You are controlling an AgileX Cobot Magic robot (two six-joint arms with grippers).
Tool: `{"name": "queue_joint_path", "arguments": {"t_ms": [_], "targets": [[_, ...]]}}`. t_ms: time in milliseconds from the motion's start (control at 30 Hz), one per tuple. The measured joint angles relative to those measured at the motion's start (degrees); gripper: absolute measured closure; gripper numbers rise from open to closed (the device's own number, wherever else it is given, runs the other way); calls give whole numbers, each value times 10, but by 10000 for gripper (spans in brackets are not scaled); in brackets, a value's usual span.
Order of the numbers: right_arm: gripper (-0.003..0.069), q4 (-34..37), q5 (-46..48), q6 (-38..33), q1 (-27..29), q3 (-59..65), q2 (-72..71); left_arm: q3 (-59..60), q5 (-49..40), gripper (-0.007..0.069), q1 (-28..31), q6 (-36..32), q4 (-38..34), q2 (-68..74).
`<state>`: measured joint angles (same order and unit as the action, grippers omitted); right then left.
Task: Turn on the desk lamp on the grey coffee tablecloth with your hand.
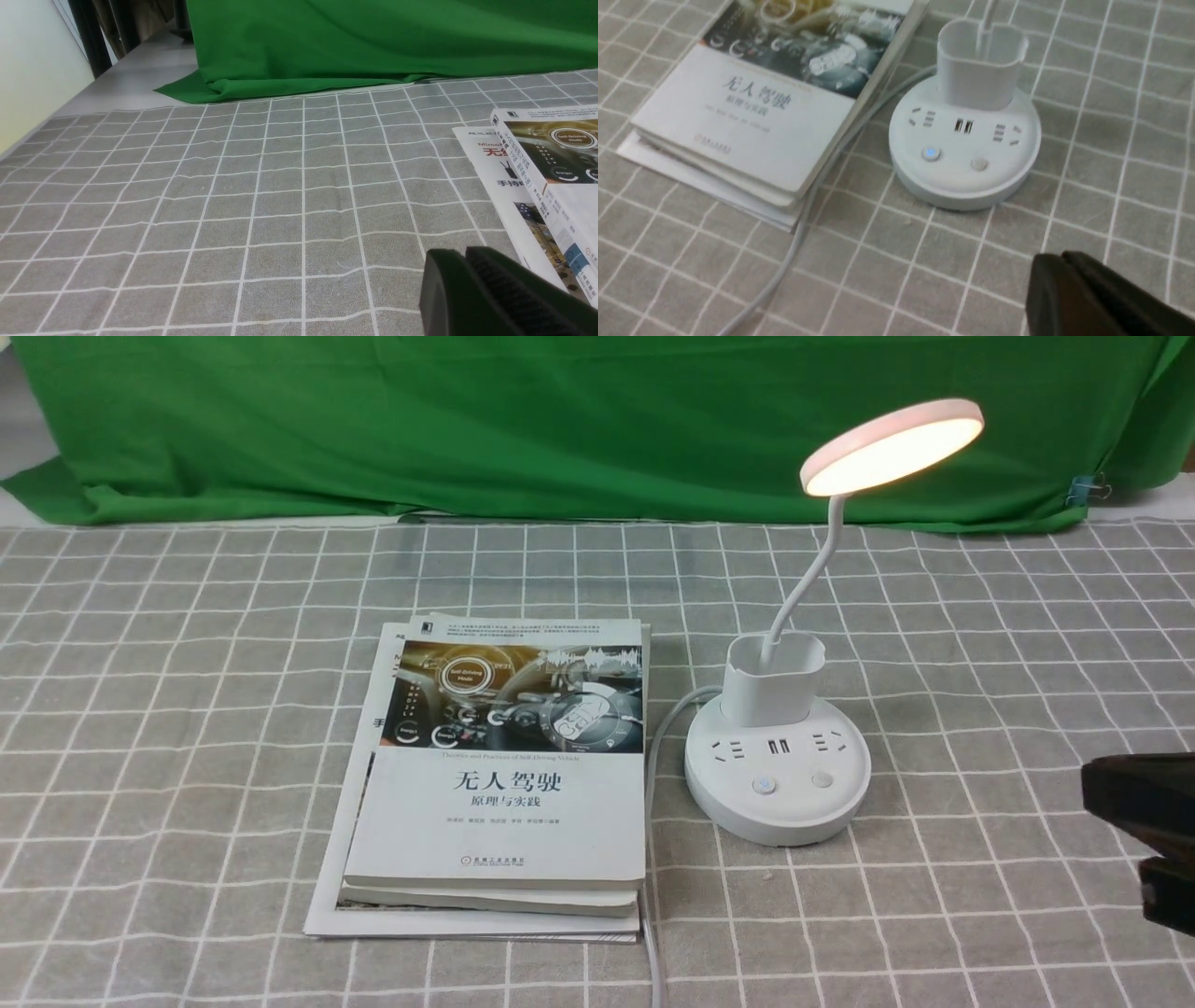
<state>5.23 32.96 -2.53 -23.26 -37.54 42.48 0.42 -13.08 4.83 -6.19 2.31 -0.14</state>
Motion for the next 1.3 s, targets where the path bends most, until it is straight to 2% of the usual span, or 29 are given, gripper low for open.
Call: {"name": "queue_joint_path", "arguments": {"t_ms": [100, 133, 233, 400, 700, 1300], "targets": [[632, -7, -66, 0, 46, 74, -67, 0, 0, 606, 0, 0, 3, 0], [632, -10, -100, 0, 87, 126, -122, 0, 0, 606, 0, 0, 4, 0], [632, -12, -176, -8, 158, 249, -235, 0, 0, 606, 0, 0, 5, 0], [632, -13, -220, -58, 215, 347, -352, 0, 0, 606, 0, 0, 6, 0], [632, -13, -172, -62, 223, 379, -423, 0, 0, 606, 0, 0, 12, 0], [622, -7, -180, -60, 213, 380, -424, 0, -1, 606, 0, 1, 12, 0]]}}
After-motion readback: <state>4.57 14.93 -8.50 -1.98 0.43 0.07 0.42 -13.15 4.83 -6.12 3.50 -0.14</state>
